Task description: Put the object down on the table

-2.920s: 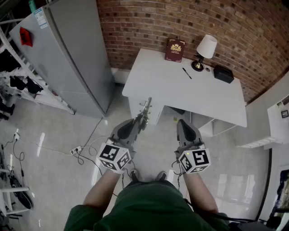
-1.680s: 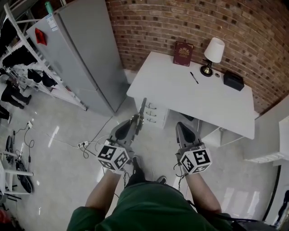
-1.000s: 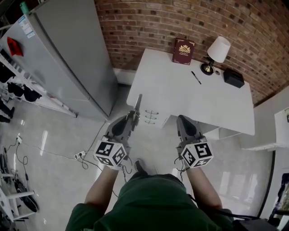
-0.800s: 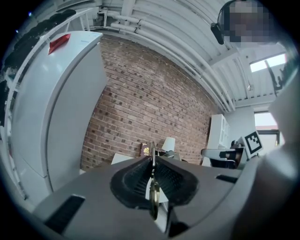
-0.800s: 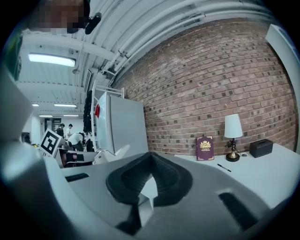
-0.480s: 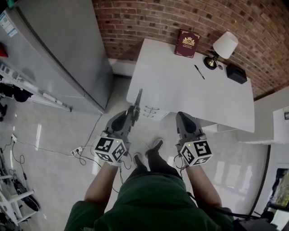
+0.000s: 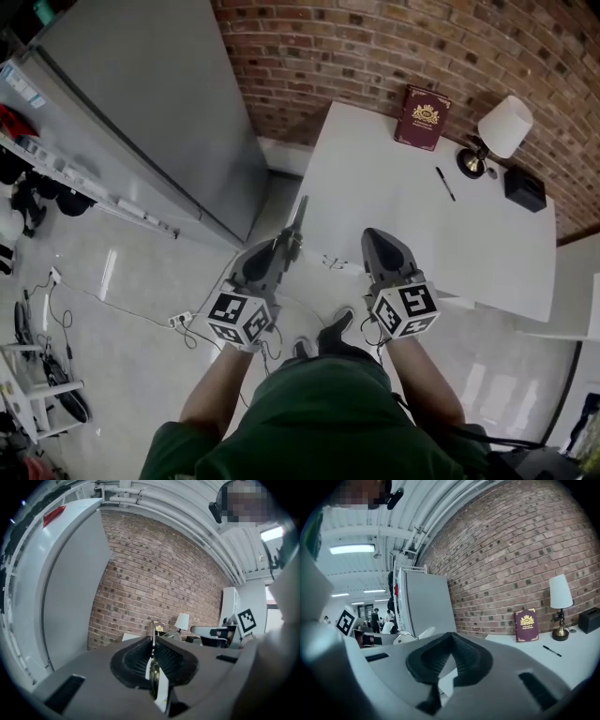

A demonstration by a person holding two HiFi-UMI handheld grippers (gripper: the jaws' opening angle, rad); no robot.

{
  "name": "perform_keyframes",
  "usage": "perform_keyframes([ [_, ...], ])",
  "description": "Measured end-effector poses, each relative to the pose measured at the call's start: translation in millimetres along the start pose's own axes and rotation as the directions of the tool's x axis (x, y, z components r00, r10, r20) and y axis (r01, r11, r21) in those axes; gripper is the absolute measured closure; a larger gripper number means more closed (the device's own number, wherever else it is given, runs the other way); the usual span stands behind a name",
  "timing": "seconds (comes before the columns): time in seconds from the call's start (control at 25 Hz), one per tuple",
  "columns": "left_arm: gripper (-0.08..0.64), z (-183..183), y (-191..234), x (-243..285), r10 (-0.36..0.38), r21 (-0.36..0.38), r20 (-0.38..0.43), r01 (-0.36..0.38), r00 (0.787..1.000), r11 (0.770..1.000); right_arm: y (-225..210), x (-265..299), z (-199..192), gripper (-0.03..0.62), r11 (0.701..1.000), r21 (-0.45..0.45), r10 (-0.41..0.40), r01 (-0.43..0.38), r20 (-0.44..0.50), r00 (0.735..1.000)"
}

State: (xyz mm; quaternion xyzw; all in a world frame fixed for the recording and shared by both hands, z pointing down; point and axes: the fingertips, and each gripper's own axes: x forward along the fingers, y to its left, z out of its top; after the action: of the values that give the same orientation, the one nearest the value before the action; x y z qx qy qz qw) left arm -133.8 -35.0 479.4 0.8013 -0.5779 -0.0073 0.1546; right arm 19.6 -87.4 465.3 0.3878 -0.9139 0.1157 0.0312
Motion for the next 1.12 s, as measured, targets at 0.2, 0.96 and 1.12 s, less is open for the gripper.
perform_keyframes([
  [0.2,0.537,9,3,38,0.031,0.019,-0.013,-0.03,0.999,0.999,-34,30,3,0.591,0.999,0.027,0.023,-0.022,-0.007,1.0],
  [0.96,0.537,16,19,160,-0.001,0.137,-0.08,0.012,0.997,0.991,-124,40,14,0.591,0.994,0.039,-0.104,0.104,-0.002,0.995],
  [1.12,0.537,2,21,200,-0.063,0.197,-0.14,0.09,0.988,0.976,-155,29,11,0.59,0.973,0.061,-0.224,0.224,-0.015,0.975],
])
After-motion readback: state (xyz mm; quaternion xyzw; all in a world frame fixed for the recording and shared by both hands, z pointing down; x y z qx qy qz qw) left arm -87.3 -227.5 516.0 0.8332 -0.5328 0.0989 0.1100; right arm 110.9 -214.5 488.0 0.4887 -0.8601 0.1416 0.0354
